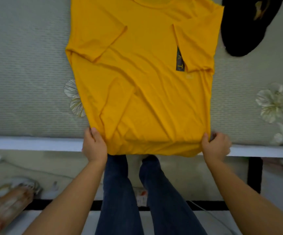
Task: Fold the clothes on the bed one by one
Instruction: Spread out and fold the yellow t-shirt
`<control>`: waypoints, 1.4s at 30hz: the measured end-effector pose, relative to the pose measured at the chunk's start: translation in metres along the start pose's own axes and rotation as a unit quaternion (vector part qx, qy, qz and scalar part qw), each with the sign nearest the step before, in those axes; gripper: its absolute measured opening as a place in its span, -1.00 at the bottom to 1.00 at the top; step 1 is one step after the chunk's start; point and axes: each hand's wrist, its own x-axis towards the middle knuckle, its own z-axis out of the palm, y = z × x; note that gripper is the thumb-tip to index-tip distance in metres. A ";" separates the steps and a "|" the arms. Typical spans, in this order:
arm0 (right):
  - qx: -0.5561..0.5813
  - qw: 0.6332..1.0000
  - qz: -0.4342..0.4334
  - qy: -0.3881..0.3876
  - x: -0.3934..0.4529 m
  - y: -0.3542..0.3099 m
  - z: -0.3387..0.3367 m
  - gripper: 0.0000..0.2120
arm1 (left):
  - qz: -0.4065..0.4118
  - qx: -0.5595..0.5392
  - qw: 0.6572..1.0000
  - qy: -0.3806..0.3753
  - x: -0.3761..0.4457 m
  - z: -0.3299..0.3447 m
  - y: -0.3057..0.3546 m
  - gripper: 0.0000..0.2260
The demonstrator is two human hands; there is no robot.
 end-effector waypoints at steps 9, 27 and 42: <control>0.158 0.987 0.016 -0.032 0.013 0.009 -0.019 -0.74 | -0.022 0.038 0.997 0.062 -0.010 -0.035 -0.030 -0.77; -0.076 0.959 -0.271 -0.035 -0.062 0.016 0.008 -0.43 | -0.115 -0.005 0.950 -0.289 -0.038 -0.062 -0.084 -0.70; -0.004 0.972 -0.224 -0.067 -0.165 -0.034 0.072 -0.52 | -0.179 -0.134 0.940 -0.259 -0.031 -0.120 -0.064 -0.69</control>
